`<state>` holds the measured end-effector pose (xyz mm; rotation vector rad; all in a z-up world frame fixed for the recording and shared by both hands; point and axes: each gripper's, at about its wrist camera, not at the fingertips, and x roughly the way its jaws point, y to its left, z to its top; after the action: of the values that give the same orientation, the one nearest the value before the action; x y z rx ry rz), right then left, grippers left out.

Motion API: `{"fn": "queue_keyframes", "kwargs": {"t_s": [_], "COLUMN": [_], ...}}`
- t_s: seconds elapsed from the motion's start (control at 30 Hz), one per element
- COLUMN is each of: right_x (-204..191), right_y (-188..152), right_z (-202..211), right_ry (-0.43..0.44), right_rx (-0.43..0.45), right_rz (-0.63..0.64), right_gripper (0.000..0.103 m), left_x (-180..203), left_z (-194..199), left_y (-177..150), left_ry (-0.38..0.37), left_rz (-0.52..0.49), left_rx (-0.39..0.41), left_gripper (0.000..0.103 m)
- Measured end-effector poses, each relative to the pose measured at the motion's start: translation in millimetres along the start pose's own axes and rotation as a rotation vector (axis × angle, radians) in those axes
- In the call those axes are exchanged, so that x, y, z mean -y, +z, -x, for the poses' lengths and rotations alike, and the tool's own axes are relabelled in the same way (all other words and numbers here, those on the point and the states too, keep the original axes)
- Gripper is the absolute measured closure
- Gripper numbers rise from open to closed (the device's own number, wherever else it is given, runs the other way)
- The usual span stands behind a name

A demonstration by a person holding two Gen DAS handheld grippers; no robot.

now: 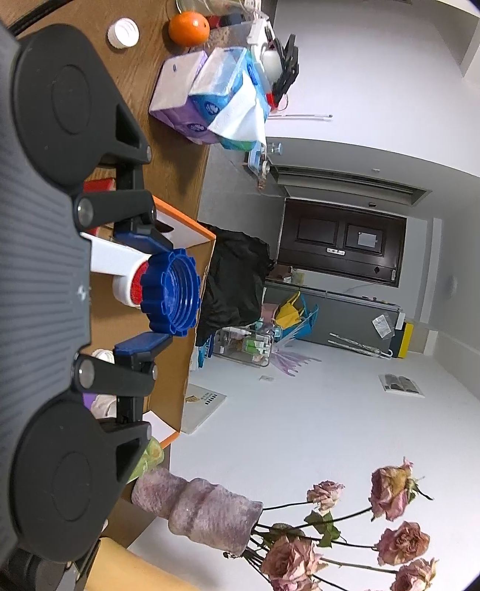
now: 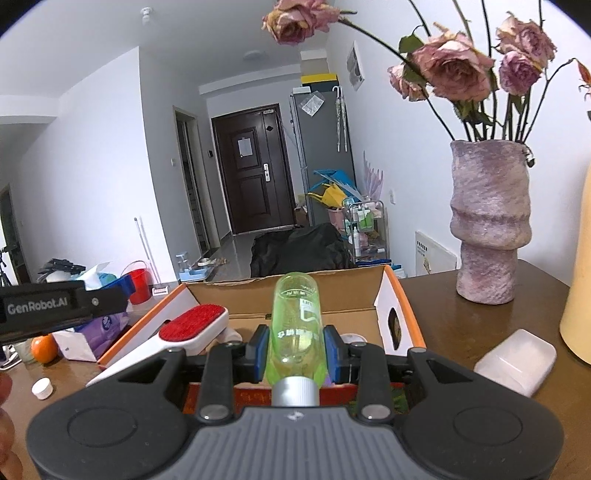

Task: Organize rigid objects
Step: 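Carry the blue cap with the left tool while the right tool carries the spray bottle over the box, then open the left tool to drop the blue cap while the right tool drops the spray bottle into the box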

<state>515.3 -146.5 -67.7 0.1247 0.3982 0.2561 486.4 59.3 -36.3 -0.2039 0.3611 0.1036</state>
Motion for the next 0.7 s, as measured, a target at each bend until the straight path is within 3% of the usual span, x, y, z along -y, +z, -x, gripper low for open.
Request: {"fn": "queue_keyframes", "kwargs": {"t_s": [0.7], "right_x": [-5.5], "right_y": [18.8], "right_z": [-69.3], "right_ry": [-0.016], "right_rx": [-0.022], "right_rz": [0.007], "right_gripper": [0.073], "left_x": [1.6], "left_z": [-81.9], "left_y": [20.4], "left_ry": [0.015], "left_rz": [-0.005], "left_rx": [-0.046], "left_gripper": [0.056]}}
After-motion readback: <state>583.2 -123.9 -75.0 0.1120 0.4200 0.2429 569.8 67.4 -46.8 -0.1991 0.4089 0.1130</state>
